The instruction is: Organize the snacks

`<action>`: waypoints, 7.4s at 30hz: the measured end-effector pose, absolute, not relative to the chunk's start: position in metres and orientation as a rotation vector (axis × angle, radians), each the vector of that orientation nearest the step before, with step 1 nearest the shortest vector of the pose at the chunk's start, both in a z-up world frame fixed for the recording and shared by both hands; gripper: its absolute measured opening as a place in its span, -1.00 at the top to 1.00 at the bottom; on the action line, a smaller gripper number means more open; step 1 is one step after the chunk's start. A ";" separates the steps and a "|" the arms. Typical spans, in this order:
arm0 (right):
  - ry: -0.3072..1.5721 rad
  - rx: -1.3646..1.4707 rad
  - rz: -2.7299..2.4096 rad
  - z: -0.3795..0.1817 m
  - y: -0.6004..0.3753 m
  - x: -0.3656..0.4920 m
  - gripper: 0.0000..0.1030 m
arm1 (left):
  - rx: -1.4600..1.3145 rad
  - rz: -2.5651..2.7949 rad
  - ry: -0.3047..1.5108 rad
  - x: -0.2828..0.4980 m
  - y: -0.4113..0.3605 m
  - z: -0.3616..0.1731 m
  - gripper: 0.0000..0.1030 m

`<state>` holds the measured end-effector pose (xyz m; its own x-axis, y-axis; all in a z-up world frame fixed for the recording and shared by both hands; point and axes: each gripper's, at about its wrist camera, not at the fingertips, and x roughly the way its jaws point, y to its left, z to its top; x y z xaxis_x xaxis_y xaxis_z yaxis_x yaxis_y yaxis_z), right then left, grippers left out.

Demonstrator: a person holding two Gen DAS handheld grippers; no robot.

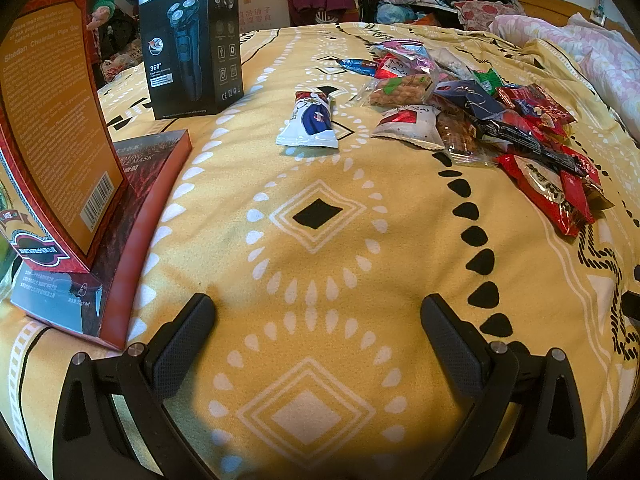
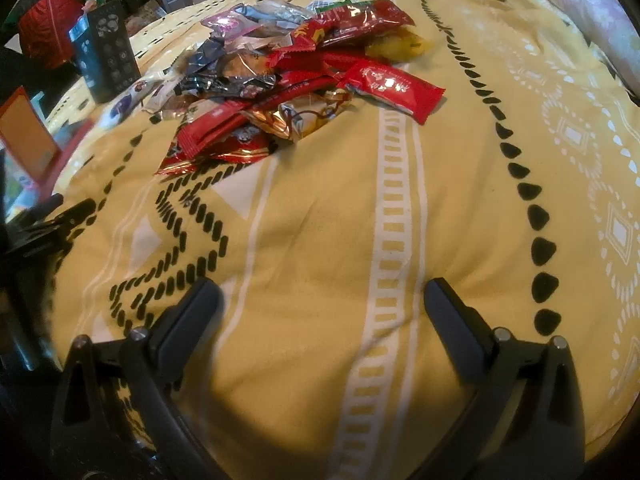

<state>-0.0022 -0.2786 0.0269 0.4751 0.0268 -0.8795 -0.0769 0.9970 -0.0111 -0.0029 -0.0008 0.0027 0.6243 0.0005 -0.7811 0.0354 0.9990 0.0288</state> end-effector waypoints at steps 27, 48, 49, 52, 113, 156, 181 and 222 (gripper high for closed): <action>1.080 -0.045 0.055 0.028 -0.281 -0.004 -1.00 | 0.047 -0.016 0.898 -0.001 -0.002 0.002 -1.00; 1.078 -0.053 0.047 0.029 -0.281 -0.005 -1.00 | 0.055 -0.011 0.903 -0.001 -0.004 0.002 -1.00; 1.081 -0.057 0.046 0.029 -0.280 -0.005 -1.00 | 0.055 -0.011 0.903 -0.001 -0.004 0.002 -1.00; 1.088 -0.073 0.045 0.029 -0.279 -0.003 -1.00 | 0.050 -0.015 0.898 -0.002 -0.003 0.003 -1.00; 1.061 -0.019 0.091 0.031 -0.286 -0.007 -1.00 | -0.074 -0.193 0.901 0.187 -0.069 0.071 -0.81; 0.939 0.093 0.508 0.095 -0.121 0.121 -0.57 | -0.089 -0.216 0.867 0.000 0.045 0.081 0.32; 0.926 -0.013 0.421 0.114 -0.045 0.140 0.43 | -0.207 -0.171 0.652 -0.041 0.127 0.179 0.32; 0.890 -0.195 0.925 0.191 0.268 0.111 -0.11 | -0.259 0.535 0.696 -0.019 0.397 0.206 0.01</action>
<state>0.1113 0.2679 0.1913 0.2855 0.6107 -0.7386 -0.7614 0.6126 0.2121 -0.0185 0.3969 0.2059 0.6409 0.3798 -0.6671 -0.5477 0.8351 -0.0508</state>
